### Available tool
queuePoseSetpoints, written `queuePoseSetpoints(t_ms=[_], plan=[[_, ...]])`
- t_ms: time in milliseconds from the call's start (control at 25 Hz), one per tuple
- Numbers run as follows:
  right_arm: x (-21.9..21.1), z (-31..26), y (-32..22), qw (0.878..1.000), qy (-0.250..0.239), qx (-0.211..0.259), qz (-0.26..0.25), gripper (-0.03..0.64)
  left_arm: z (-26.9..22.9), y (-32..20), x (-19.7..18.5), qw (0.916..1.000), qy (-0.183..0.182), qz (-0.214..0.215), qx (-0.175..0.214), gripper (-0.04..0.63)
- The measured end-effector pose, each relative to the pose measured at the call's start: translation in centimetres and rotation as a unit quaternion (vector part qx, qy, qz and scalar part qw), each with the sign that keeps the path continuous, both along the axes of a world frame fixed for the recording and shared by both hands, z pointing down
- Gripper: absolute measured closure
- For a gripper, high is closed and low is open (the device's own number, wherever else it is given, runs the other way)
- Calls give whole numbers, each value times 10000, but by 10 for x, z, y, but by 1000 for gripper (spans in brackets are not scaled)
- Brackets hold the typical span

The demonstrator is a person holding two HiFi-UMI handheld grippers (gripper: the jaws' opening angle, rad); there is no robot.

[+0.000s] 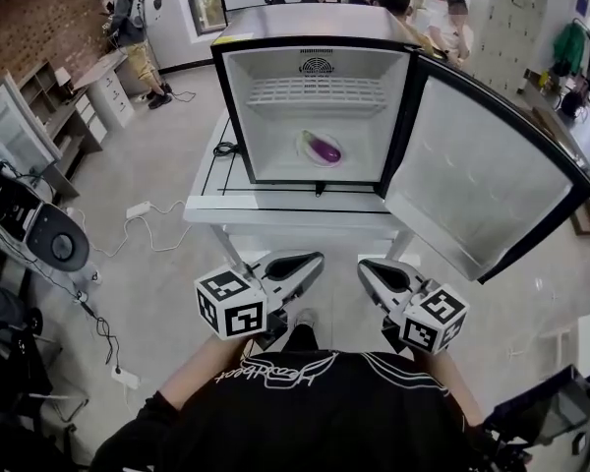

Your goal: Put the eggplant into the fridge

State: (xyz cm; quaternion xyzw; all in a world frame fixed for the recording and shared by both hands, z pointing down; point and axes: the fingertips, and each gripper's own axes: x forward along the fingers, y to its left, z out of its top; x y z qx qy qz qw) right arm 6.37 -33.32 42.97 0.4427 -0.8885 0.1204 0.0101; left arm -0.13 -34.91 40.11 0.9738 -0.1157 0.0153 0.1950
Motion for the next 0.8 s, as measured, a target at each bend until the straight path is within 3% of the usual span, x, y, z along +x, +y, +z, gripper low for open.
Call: queuePoseSetpoints(t_ms=[240, 600, 800], plan=[[-26, -4, 57, 9993, 106, 164, -322, 611, -6, 62, -20, 9992, 23, -40, 402, 588], [-30, -9, 131, 9989, 241, 179, -354, 611, -9, 127, -11, 9997, 57, 124, 210, 588], [-31, -8, 145, 9994, 198, -39, -272, 611, -7, 145, -10, 9995, 64, 267, 159, 588]])
